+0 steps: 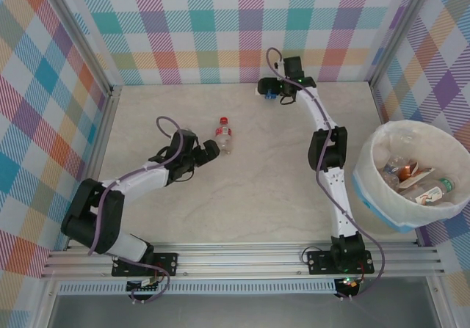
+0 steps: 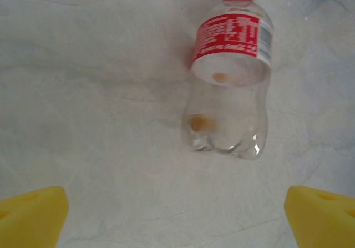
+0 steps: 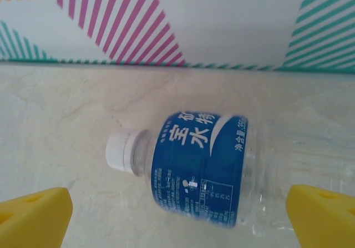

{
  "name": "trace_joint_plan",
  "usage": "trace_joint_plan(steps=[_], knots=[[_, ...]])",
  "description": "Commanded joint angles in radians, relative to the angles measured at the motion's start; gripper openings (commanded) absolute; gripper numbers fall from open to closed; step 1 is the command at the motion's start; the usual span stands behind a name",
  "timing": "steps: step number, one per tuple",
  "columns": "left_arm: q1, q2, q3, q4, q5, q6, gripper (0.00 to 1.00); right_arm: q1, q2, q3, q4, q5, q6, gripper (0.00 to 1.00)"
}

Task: Put the plastic bottles in the bin

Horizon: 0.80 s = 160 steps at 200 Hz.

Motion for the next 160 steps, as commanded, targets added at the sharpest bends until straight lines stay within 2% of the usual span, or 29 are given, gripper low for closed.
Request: trace_joint_plan(steps=[1,22,37,53,67,82,104,146,160], knots=[[0.019,0.050,0.072,0.003,0.028,0.063,1.00,0.025,-0.124,-0.085,-0.115,-0.102,-0.035,0.98],[0.021,0.091,0.098,0.004,0.006,0.096,1.00,0.052,-0.303,-0.298,-0.072,-0.174,-0.060,0.99],[0.026,0.125,0.126,-0.009,-0.002,0.123,1.00,0.066,-0.437,-0.475,0.024,-0.223,-0.067,0.99],[0.033,0.172,0.171,-0.033,-0.014,0.169,1.00,0.066,-0.529,-0.619,0.145,-0.195,-0.018,0.99],[0.034,0.222,0.224,-0.072,-0.044,0.209,1.00,0.064,-0.530,-0.639,0.181,-0.122,0.029,1.00],[0.034,0.278,0.299,-0.143,-0.089,0.239,1.00,0.066,-0.479,-0.604,0.189,-0.013,0.104,1.00],[0.034,0.341,0.387,-0.234,-0.153,0.254,1.00,0.069,-0.358,-0.471,0.205,0.024,0.118,1.00],[0.036,0.428,0.468,-0.298,-0.219,0.251,1.00,0.066,0.008,0.073,0.130,0.081,0.069,1.00],[0.039,0.454,0.493,-0.327,-0.243,0.242,1.00,0.062,0.078,0.156,0.140,0.098,0.067,1.00]])
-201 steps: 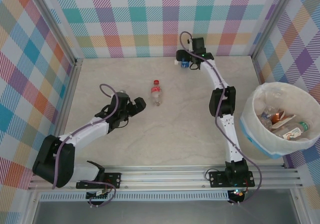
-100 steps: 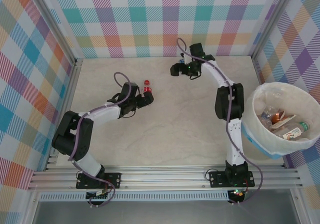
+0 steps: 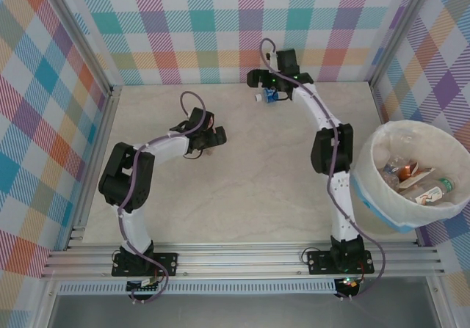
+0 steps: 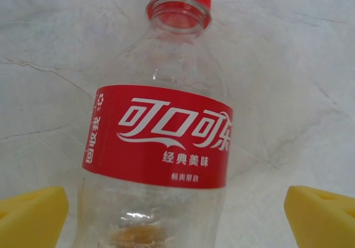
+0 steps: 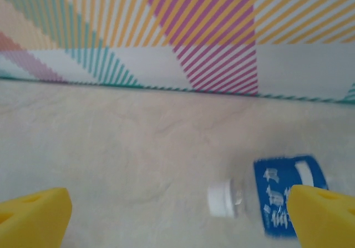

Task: Put the plastic bottles in the bin

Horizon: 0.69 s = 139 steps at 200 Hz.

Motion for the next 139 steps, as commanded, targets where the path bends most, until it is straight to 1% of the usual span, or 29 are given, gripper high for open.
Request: trace_joint_plan(steps=[1,20,41,56,68,84,108,116,129,139], knots=[[0.019,0.046,0.052,-0.098,-0.074,0.011,1.00,-0.004,0.109,0.145,-0.022,0.046,-0.012,1.00],[0.025,0.082,0.082,-0.120,-0.078,0.004,1.00,-0.011,0.130,0.111,-0.007,0.025,-0.003,1.00],[0.027,0.115,0.113,-0.144,-0.081,0.008,1.00,-0.012,0.121,0.093,-0.087,-0.018,-0.017,1.00],[0.028,0.129,0.123,-0.149,-0.072,0.016,1.00,-0.008,0.068,0.041,-0.151,-0.036,-0.033,0.99],[0.028,0.133,0.124,-0.147,-0.061,0.022,1.00,-0.002,-0.008,-0.065,-0.167,-0.031,-0.041,0.99],[0.028,0.136,0.120,-0.143,-0.051,0.027,1.00,0.005,-0.129,-0.251,-0.152,-0.015,-0.037,0.99],[0.028,0.138,0.115,-0.136,-0.030,0.033,1.00,0.029,-0.329,-0.495,-0.175,-0.050,-0.013,0.98],[0.028,0.137,0.112,-0.136,-0.021,0.036,1.00,0.045,-0.420,-0.602,-0.141,-0.058,-0.020,0.98],[0.028,0.134,0.109,-0.131,-0.009,0.040,1.00,0.067,-0.568,-0.784,-0.032,-0.050,-0.027,0.99],[0.028,0.135,0.109,-0.128,0.002,0.043,1.00,0.067,-0.636,-0.862,0.010,-0.033,0.007,0.99]])
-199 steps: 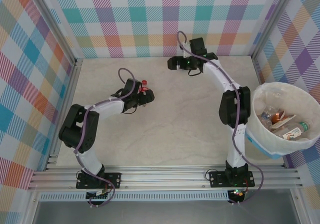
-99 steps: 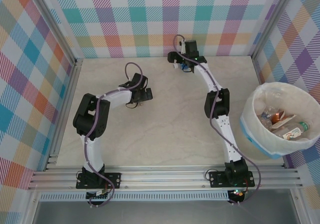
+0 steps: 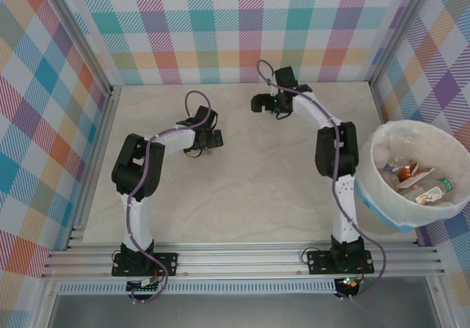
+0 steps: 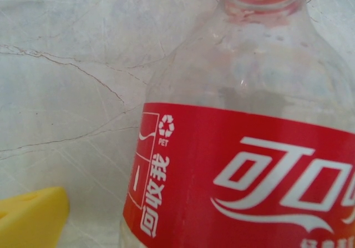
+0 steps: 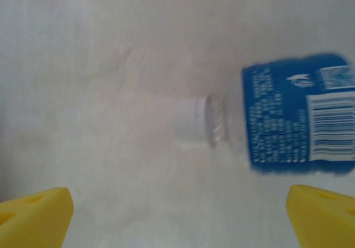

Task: Put the plastic bottles in the bin

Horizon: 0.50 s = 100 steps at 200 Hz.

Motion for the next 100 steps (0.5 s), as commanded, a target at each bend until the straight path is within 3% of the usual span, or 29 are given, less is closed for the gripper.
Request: trace_joint_plan(steps=[1,27,48,73,100], knots=[[0.016,0.020,0.007,-0.015,0.051,0.021,1.00,0.036,-0.215,-0.152,0.089,-0.013,0.044,1.00],[0.016,0.025,0.013,-0.011,0.083,0.023,1.00,0.032,-0.248,-0.201,0.018,0.224,0.249,1.00],[0.017,0.018,0.007,-0.004,0.100,0.020,1.00,0.029,-0.249,-0.277,0.066,0.273,0.421,1.00],[0.016,0.014,-0.001,-0.004,0.113,0.020,1.00,0.031,-0.209,-0.250,-0.035,0.408,0.663,1.00],[0.016,0.019,-0.004,-0.012,0.116,0.029,1.00,0.032,-0.245,-0.370,0.032,0.438,0.853,1.00]])
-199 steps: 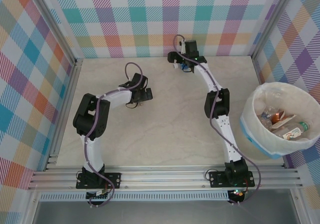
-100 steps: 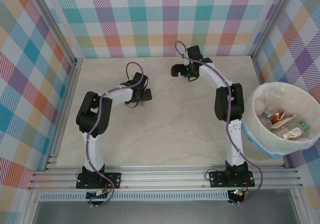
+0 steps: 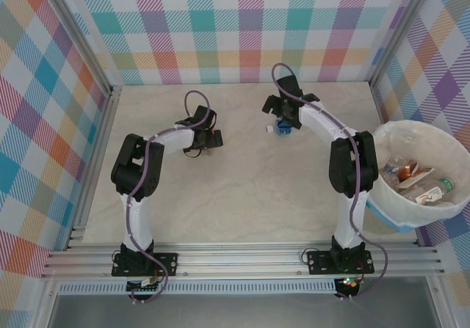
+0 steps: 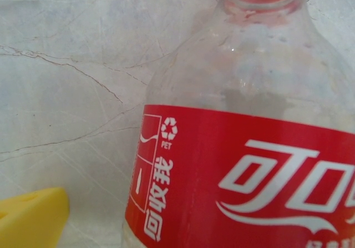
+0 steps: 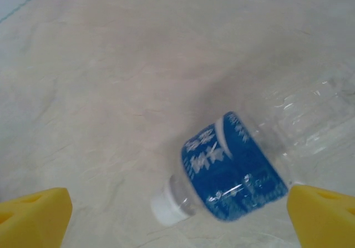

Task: Put the plastic bottles in the bin

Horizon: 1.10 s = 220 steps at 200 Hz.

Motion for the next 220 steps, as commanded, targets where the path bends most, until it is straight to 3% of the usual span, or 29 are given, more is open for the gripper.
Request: trace_joint_plan(steps=[1,52,70,108,143,176,204,220], knots=[[0.008,0.020,-0.005,-0.012,0.089,0.018,1.00,0.005,-0.017,-0.086,0.006,0.096,0.280,1.00],[0.008,0.024,-0.013,-0.009,0.100,0.020,1.00,0.001,0.080,-0.037,-0.103,0.137,0.441,1.00],[0.008,0.024,-0.019,-0.005,0.102,0.017,1.00,-0.001,0.096,-0.058,-0.093,0.160,0.471,0.90],[0.009,0.018,-0.036,0.025,0.169,0.033,1.00,-0.007,0.088,-0.131,-0.026,0.168,0.442,0.80],[0.008,0.021,-0.033,0.037,0.233,0.044,1.00,-0.006,-0.095,-0.345,0.281,0.158,0.260,0.59],[0.008,0.030,-0.021,0.012,0.212,0.045,1.00,0.000,-0.291,-0.431,0.427,0.034,-0.024,0.59],[0.008,0.027,-0.021,0.002,0.219,0.049,0.99,0.004,-0.453,-0.448,0.416,-0.098,-0.174,0.59],[0.008,0.027,-0.022,-0.005,0.224,0.049,0.93,0.005,-0.548,-0.447,0.404,-0.141,-0.237,0.57]])
